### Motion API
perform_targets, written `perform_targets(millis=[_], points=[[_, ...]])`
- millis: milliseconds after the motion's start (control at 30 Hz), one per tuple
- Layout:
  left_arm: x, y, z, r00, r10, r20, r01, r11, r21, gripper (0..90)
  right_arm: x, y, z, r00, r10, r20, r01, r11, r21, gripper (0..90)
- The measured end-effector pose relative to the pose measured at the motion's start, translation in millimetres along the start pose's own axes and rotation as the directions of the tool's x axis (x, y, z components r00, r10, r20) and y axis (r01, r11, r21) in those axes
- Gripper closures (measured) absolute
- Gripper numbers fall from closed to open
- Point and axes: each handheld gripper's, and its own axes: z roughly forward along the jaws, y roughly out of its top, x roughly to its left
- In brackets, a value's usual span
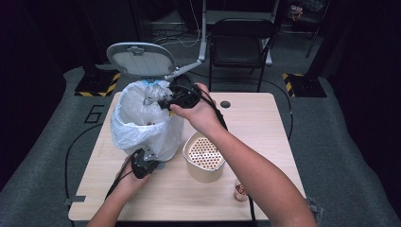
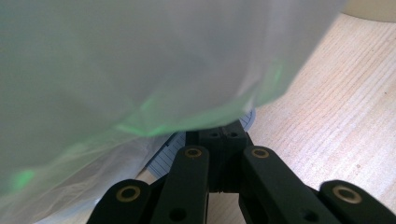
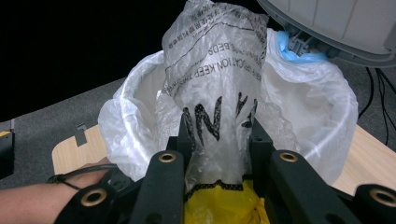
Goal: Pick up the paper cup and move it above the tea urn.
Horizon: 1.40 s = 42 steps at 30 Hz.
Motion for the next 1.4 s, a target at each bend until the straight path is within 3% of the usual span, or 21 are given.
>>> perform_targets(millis=[200, 567, 833, 900, 967, 1000, 1033, 1100, 1167, 1200, 1400], points=[[-0.6, -0.2, -0.3, 0.9998, -0.014, 0.010, 0.014, 0.9999, 0.009, 90.0, 1.0, 4.7, 11.0, 1.0000, -0.003, -0.008, 0.003, 1.000, 0.005, 74.1], [0.9, 0.0, -0.1, 0.9999, 0.007, 0.015, -0.007, 1.0000, -0.001, 90.0, 0.7, 12.3, 45.8, 1.0000, 0.001, 0.004, -0.001, 1.000, 0.001, 73.7], [1.2, 0.1, -0.3, 0.9998, 0.008, 0.021, -0.008, 1.0000, 0.000, 90.0, 1.4, 16.5, 60.4, 0.9997, -0.008, 0.023, 0.008, 1.000, -0.008, 73.3], [0.9, 0.0, -0.1, 0.9999, 0.005, 0.014, -0.005, 1.0000, -0.001, 90.0, 0.8, 18.4, 66.9, 0.9993, -0.004, 0.037, 0.004, 1.000, -0.004, 67.9], [0.8, 0.1, -0.2, 0.9999, 0.008, 0.015, -0.008, 1.0000, 0.000, 90.0, -0.2, 18.9, 72.9, 0.9991, 0.011, 0.040, -0.011, 1.000, 0.000, 50.5], [0.8, 0.3, -0.6, 0.9998, 0.011, 0.014, -0.011, 0.9999, 0.004, 90.0, -0.2, 18.9, 72.9, 0.9991, 0.011, 0.040, -0.011, 1.000, 0.000, 50.5], [0.9, 0.3, -0.6, 0.9998, 0.011, 0.017, -0.011, 0.9999, 0.004, 90.0, 0.1, 18.7, 79.2, 0.9976, 0.001, 0.069, -0.001, 1.000, -0.006, 36.4], [-0.6, -0.3, -0.3, 0.9999, -0.010, 0.008, 0.010, 0.9999, 0.009, 90.0, 2.0, 18.2, 80.2, 0.9960, -0.010, 0.089, 0.012, 1.000, -0.019, 27.5], [0.7, -0.2, 0.1, 0.9999, 0.007, 0.015, -0.007, 1.0000, -0.005, 90.0, 3.7, 18.2, 79.7, 0.9954, 0.003, 0.095, -0.001, 1.000, -0.019, 24.6], [1.2, -0.2, 0.0, 0.9998, 0.007, 0.021, -0.007, 1.0000, -0.003, 90.0, 3.8, 17.6, 77.6, 0.9947, -0.012, 0.102, 0.014, 1.000, -0.021, 24.2], [1.1, 0.0, 0.1, 0.9998, 0.004, 0.020, -0.003, 1.0000, -0.004, 90.0, 2.8, 16.1, 64.9, 0.9965, -0.004, 0.084, 0.006, 1.000, -0.023, 29.1]])
